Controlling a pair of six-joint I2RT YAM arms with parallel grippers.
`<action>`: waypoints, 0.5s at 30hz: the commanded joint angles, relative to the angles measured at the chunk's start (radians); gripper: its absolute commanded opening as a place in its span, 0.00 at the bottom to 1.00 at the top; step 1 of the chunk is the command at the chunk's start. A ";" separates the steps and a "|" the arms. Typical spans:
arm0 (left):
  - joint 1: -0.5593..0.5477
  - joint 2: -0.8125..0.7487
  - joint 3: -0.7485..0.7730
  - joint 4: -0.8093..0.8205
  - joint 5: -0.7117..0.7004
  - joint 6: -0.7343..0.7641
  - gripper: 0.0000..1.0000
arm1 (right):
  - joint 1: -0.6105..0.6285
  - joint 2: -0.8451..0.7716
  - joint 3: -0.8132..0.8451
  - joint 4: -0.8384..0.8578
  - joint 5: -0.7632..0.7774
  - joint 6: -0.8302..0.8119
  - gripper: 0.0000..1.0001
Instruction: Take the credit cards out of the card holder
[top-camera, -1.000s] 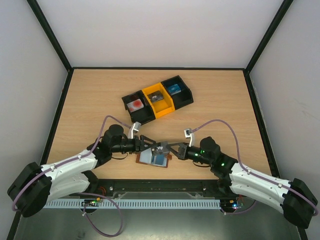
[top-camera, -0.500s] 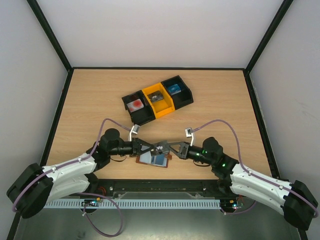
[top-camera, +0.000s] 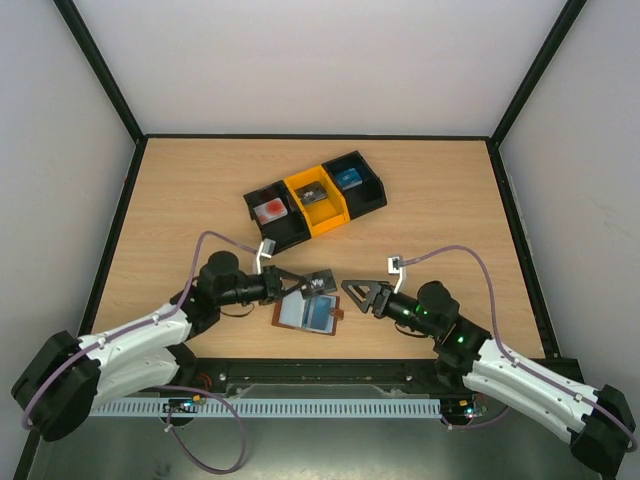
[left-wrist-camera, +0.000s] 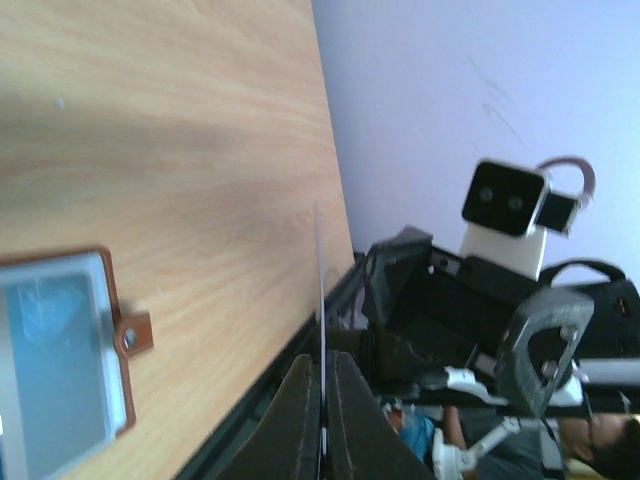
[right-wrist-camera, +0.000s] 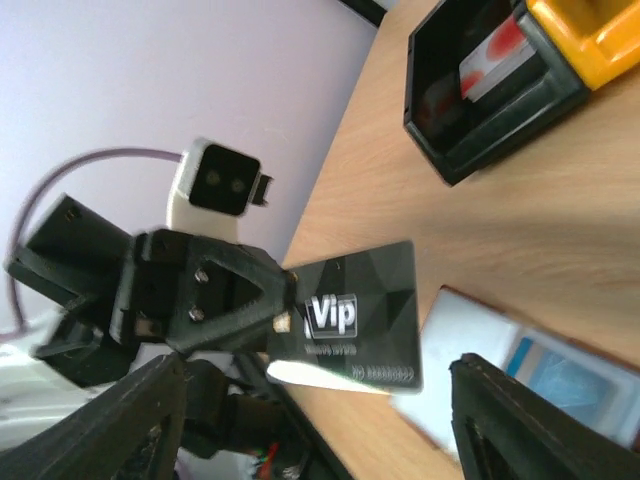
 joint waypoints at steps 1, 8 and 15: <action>0.058 0.054 0.131 -0.126 -0.055 0.117 0.03 | 0.002 -0.032 -0.027 -0.066 0.090 -0.033 0.77; 0.208 0.238 0.285 -0.158 -0.010 0.195 0.03 | 0.003 -0.059 0.024 -0.207 0.170 -0.052 0.98; 0.354 0.488 0.420 -0.130 0.032 0.191 0.03 | 0.003 -0.136 0.011 -0.239 0.191 -0.011 0.98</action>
